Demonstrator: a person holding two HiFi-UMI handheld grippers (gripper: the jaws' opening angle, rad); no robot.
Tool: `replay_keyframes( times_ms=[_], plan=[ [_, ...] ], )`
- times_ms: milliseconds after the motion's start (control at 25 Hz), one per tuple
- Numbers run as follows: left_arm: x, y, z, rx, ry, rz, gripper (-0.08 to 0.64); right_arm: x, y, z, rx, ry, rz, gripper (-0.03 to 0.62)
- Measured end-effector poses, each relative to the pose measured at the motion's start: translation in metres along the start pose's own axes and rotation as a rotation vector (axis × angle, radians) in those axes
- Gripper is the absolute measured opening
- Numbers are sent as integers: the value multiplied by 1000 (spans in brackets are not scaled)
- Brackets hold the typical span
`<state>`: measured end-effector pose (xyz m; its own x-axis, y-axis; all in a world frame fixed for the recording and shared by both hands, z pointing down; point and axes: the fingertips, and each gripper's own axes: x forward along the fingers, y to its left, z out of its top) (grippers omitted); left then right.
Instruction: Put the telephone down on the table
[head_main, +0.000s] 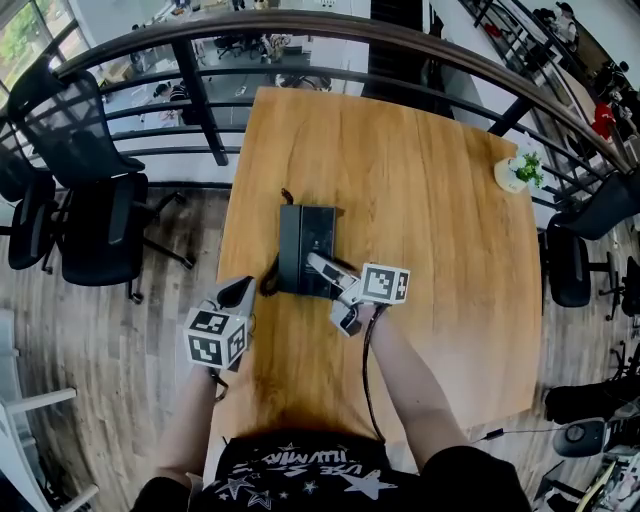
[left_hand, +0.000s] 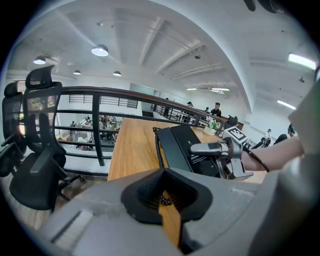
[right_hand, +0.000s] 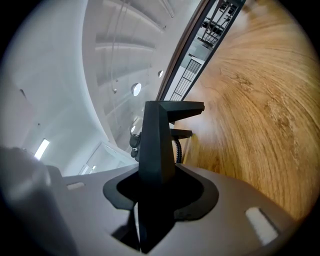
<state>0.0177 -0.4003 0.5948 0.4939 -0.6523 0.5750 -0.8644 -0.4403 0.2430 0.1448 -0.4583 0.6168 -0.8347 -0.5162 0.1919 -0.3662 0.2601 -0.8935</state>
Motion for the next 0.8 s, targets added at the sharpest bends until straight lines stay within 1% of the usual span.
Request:
replay_keyframes(
  times_ms=[320, 520, 600, 720, 800],
  plan=[
    [-1, -6, -4, 5, 10, -4, 2, -2, -1, 1, -38, -11, -60, 167],
    [-3, -9, -8, 4, 19, -6, 2, -4, -7, 2, -64, -18, -146, 184],
    [-4, -9, -9, 4, 22, -6, 2, -7, -10, 2, -78, -21, -179, 200],
    [-6, -9, -9, 6, 21, -6, 2, -11, -17, 4, -134, -9, -246, 225],
    [-7, -9, -9, 5, 19, -5, 2, -13, -22, 3, -131, 2, -270, 244]
  ],
)
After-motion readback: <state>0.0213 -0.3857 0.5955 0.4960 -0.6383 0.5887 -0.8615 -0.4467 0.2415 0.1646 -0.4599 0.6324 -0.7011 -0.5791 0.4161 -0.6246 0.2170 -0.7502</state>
